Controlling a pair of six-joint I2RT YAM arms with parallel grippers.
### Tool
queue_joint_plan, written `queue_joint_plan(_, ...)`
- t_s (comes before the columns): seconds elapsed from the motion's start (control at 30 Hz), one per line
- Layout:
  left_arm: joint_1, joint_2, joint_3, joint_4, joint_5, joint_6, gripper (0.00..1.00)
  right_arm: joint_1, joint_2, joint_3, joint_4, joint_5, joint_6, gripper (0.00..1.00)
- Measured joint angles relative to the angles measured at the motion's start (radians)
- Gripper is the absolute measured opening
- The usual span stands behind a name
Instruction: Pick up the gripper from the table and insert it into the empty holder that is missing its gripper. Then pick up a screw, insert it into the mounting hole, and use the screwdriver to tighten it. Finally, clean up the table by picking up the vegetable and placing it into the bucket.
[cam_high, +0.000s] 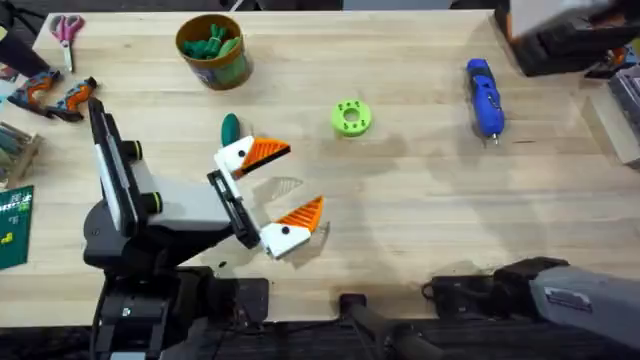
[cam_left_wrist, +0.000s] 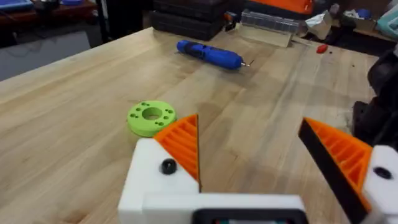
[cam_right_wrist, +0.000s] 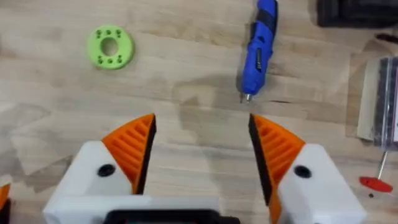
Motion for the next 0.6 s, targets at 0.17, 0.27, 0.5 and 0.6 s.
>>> queue_joint_plan(0.17, 0.000, 0.000, 0.000, 0.000, 0.000, 0.000, 0.986, -0.088, -0.110, -0.238, 0.129, 0.002, 0.007, 0.989)
queue_joint_plan(0.27, 0.000, 0.000, 0.000, 0.000, 0.000, 0.000, 0.986, -0.128, -0.127, -0.330, 0.169, 0.002, 0.008, 0.990)
queue_joint_plan(0.5, 0.000, 0.000, 0.000, 0.000, -0.001, -0.001, 0.932, -0.159, -0.095, -0.381, 0.229, 0.001, 0.011, 0.992)
queue_joint_plan(0.6, 0.000, 0.000, 0.000, 0.000, -0.001, 0.000, 0.452, -0.159, -0.095, -0.381, 0.248, 0.000, 0.011, 0.992)
